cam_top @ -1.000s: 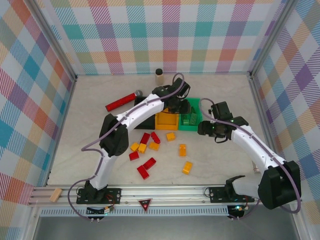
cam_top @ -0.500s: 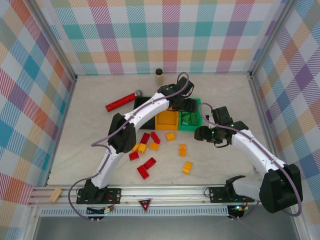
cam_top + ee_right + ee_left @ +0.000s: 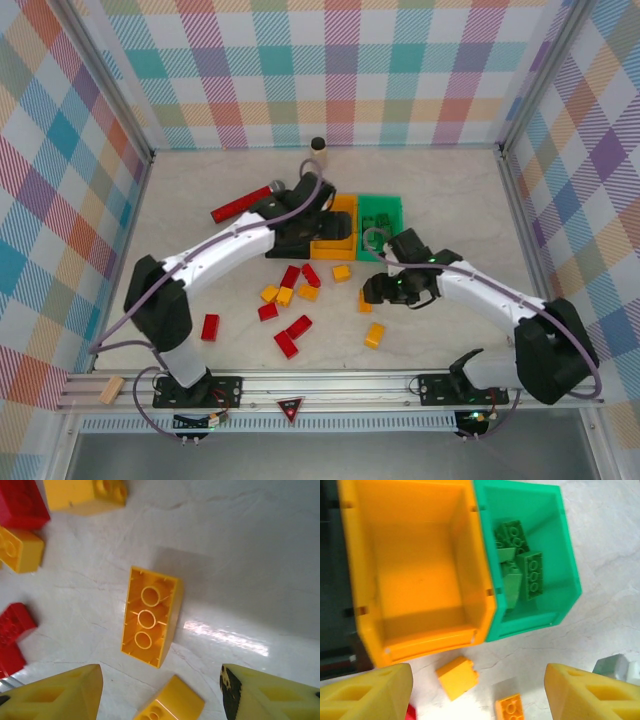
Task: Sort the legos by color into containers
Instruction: Pick up the lego from the center of the table, then place the lego in the container.
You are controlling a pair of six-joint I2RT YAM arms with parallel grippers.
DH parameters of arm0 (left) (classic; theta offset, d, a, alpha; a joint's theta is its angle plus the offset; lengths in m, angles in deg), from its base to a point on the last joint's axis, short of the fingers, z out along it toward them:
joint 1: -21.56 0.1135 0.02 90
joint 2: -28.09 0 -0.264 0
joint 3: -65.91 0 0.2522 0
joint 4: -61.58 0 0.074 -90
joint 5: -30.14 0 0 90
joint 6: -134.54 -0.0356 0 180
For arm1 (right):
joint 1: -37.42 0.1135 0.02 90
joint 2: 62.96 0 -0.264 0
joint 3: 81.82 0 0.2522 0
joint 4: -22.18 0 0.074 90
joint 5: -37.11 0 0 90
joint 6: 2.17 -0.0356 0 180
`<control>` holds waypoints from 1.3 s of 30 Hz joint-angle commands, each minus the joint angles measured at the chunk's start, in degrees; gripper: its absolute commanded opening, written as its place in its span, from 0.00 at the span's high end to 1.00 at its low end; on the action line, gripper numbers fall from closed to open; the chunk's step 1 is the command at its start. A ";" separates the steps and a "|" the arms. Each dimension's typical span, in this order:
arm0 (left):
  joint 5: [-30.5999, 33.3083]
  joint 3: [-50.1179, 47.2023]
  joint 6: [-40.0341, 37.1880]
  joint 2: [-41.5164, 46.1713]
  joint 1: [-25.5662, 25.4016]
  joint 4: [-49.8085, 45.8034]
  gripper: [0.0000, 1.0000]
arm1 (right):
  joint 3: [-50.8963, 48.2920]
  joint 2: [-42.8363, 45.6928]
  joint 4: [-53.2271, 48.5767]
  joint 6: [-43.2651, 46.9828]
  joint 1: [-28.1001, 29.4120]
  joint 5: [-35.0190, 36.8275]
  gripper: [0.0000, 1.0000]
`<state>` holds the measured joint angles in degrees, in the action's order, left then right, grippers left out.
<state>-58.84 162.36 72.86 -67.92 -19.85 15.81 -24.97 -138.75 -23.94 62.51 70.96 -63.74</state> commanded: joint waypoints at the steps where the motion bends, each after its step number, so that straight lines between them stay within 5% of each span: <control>1: 2.53 -6.43 2.28 4.90 1.80 2.56 0.30 | 2.10 -3.86 0.51 -4.35 3.91 5.63 0.36; 12: 1.59 -22.42 7.09 18.07 6.23 3.19 0.30 | 8.91 -15.09 -0.74 -5.78 8.37 12.73 0.41; 20: 4.32 -28.91 8.05 23.61 7.91 -0.09 0.30 | 11.18 -17.95 -1.14 -5.71 9.85 13.47 0.73; 32: 4.06 -36.04 8.47 27.33 8.19 -2.88 0.31 | 19.10 -12.63 -3.52 -3.88 10.02 13.74 0.73; 39: 1.06 -39.39 8.82 27.74 8.19 -2.78 0.31 | 29.75 -17.82 -4.75 0.75 9.70 17.07 0.72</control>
<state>-56.04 124.09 81.06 -41.28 -12.05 14.74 1.30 -153.98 -27.00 60.17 80.57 -48.74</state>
